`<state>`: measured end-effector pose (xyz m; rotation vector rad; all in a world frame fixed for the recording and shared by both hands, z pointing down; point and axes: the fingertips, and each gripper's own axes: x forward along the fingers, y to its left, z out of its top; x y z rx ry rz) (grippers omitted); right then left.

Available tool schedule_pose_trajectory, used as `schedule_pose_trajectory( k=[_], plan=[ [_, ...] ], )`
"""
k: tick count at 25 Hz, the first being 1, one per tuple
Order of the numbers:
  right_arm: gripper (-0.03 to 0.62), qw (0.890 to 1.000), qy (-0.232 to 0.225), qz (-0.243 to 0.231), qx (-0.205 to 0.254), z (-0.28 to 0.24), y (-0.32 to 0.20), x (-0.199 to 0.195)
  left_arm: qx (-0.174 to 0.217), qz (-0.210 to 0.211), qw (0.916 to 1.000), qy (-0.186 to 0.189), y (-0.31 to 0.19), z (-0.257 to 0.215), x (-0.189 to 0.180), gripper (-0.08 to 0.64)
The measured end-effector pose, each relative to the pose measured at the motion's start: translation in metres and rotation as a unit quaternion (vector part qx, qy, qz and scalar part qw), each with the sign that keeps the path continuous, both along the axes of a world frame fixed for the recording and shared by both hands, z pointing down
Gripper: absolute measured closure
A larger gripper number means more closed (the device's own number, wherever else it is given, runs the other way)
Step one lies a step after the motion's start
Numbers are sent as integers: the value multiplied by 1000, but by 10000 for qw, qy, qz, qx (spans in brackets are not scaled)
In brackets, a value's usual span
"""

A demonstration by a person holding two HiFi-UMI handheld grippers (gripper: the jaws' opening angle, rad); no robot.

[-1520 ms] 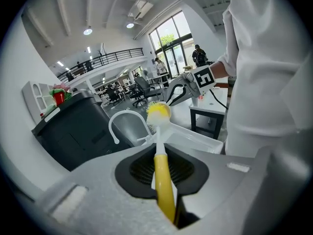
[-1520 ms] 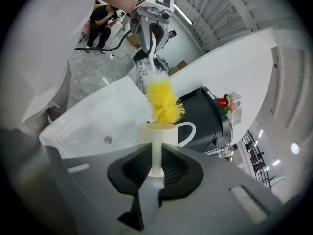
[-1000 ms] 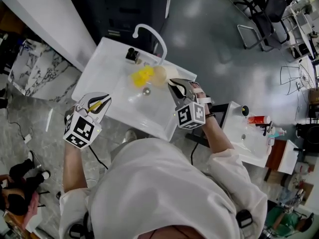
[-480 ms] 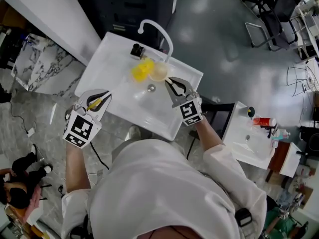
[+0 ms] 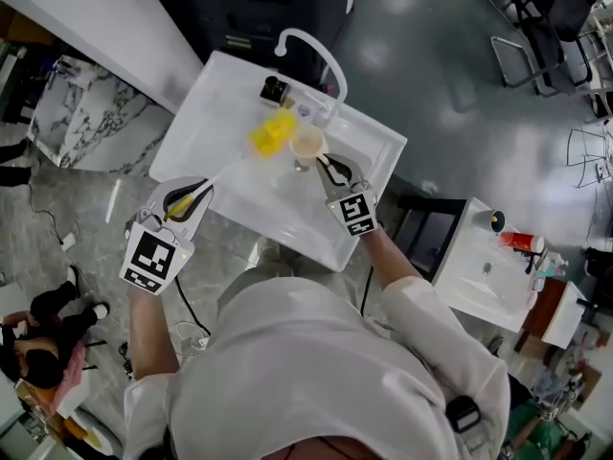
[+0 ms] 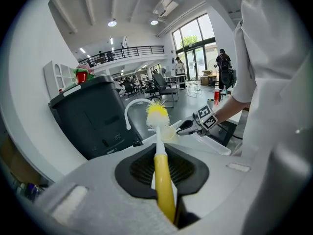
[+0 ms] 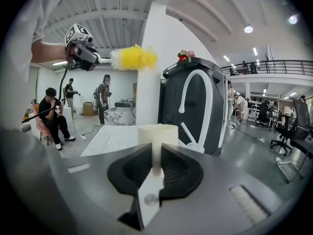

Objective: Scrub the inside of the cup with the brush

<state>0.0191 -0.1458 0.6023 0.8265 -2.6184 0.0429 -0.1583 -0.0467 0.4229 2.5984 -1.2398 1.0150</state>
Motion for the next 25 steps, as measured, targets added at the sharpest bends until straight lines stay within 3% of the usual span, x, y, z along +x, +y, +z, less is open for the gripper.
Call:
schedule_pose_trajectory(
  k=[25],
  plan=[
    [549,9910,478,369,-1197,179,-23,-22,-535,-283,9981,139,-12,50,-28,518]
  ],
)
